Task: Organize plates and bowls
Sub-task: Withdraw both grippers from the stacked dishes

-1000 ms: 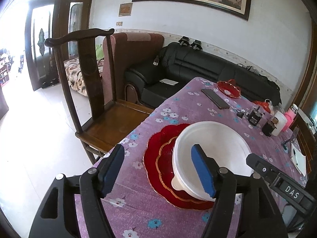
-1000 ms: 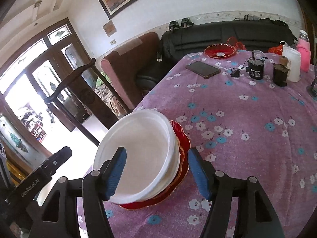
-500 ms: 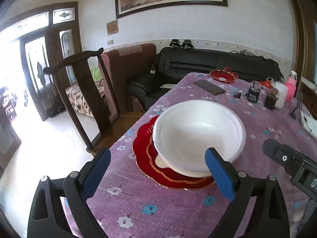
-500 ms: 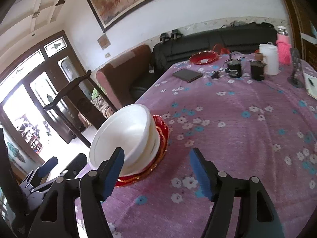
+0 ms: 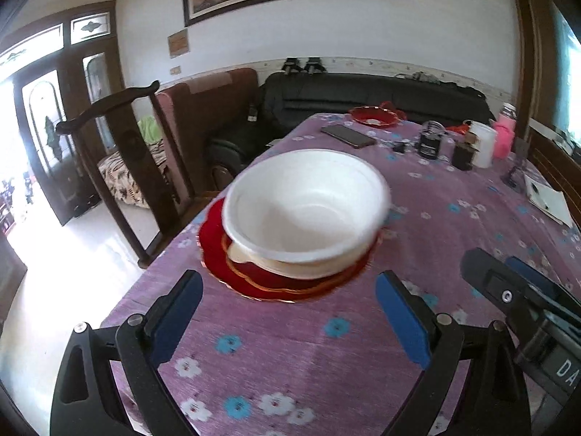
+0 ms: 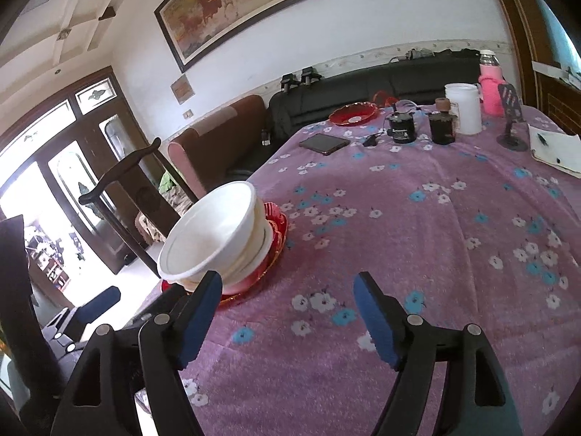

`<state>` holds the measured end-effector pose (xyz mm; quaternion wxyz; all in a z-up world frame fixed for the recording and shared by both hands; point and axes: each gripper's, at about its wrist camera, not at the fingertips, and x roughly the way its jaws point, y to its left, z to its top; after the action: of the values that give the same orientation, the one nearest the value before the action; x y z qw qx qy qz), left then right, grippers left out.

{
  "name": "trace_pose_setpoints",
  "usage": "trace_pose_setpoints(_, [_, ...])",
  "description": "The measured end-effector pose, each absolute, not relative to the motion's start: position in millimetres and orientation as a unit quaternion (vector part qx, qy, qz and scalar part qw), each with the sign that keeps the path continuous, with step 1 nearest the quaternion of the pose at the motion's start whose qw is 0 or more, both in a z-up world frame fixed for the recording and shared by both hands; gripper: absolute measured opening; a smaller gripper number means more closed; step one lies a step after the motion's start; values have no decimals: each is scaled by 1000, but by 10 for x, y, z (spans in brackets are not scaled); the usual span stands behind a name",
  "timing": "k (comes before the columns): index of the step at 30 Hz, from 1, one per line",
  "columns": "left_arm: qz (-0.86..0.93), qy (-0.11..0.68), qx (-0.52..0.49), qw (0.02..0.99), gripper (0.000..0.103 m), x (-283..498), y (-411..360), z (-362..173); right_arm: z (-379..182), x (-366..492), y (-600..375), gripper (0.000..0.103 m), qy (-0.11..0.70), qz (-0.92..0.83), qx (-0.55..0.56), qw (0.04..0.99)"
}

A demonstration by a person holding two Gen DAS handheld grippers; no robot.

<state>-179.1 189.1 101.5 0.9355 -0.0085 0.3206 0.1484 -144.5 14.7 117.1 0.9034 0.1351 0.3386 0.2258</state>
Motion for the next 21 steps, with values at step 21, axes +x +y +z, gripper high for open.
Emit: trace_pose_setpoints(21, [115, 321, 5, 940, 96, -1763, 1548, 953, 1111, -1457, -225, 80, 326, 188, 145, 915])
